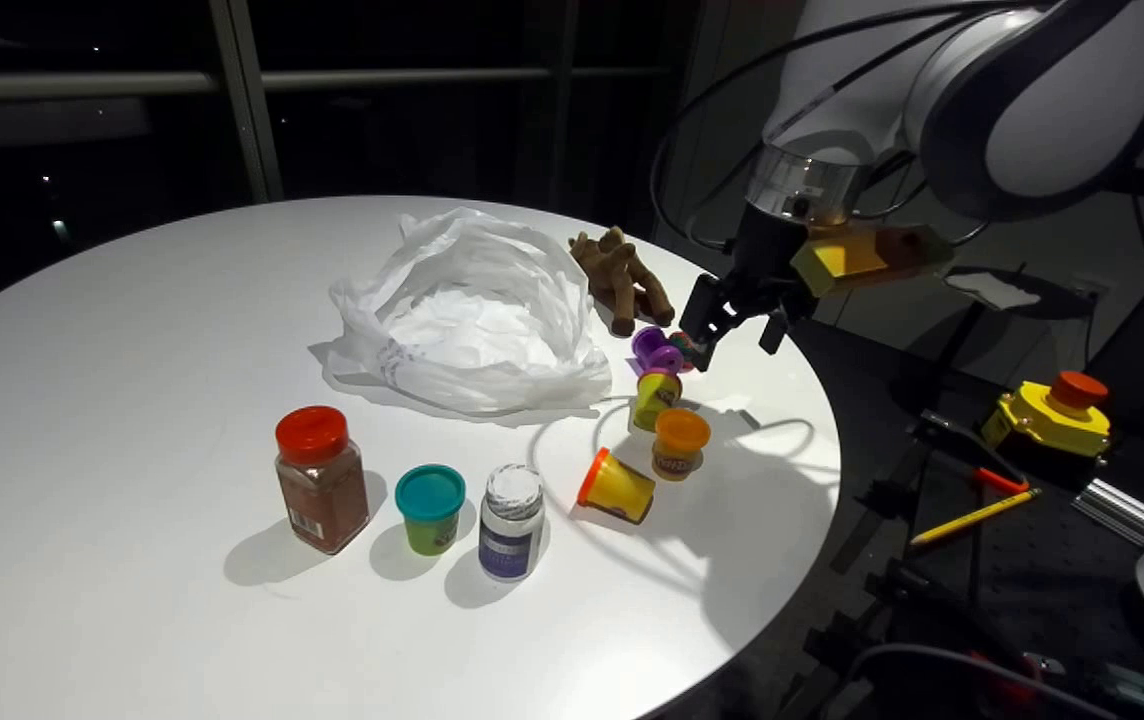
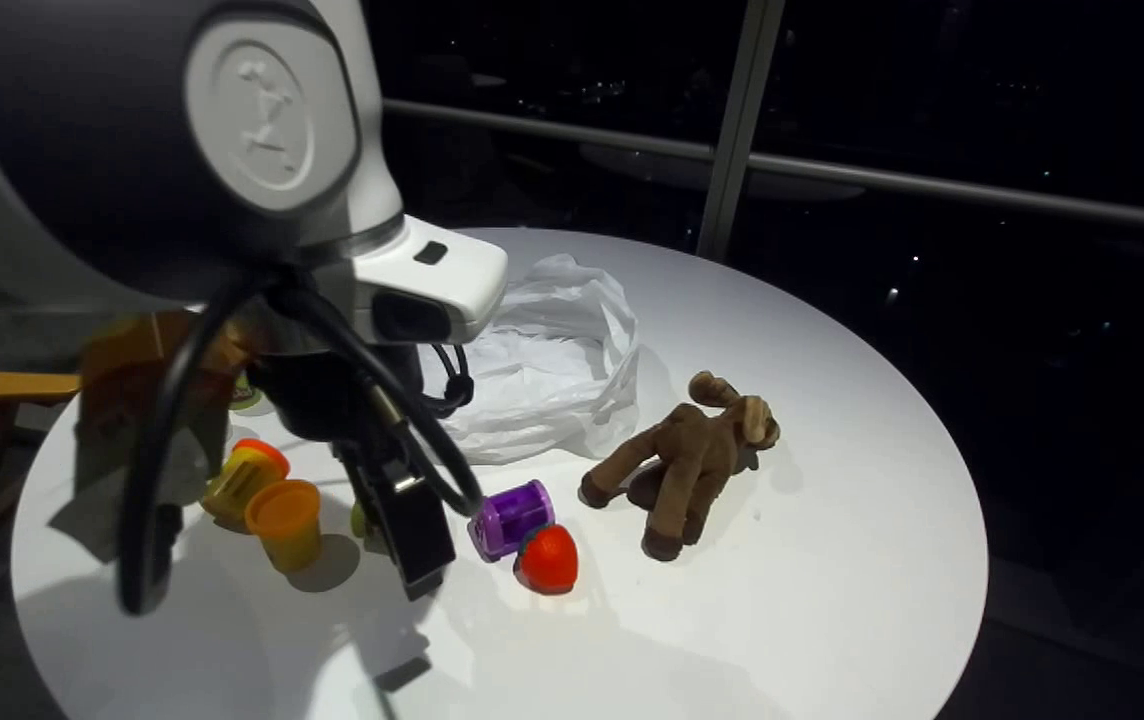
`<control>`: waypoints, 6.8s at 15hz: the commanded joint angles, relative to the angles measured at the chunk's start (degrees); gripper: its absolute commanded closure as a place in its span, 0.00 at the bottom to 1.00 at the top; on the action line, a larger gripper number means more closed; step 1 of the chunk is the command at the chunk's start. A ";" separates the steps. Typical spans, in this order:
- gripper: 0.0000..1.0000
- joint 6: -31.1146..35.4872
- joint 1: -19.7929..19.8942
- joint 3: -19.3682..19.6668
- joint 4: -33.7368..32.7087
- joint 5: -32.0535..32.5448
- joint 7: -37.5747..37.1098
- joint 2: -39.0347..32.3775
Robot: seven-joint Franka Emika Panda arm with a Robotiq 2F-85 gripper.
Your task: Place the containers, strawberry and toy deer inside the plastic
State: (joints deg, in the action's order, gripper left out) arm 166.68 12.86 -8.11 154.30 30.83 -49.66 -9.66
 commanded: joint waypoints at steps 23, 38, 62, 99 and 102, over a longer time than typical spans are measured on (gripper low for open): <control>0.00 4.39 -17.48 17.61 -21.02 12.81 -24.05 -17.83; 0.51 5.21 -17.65 18.72 -21.14 11.51 -23.73 -20.12; 0.77 -7.28 -22.23 12.07 -44.99 4.39 -16.04 -26.03; 0.00 7.26 -13.80 21.70 -0.23 4.20 -11.88 -0.58; 0.00 8.72 -15.36 24.55 -3.21 8.34 -15.55 -4.77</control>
State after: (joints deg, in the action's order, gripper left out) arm 172.98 -0.24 13.36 154.92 34.96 -60.61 -9.97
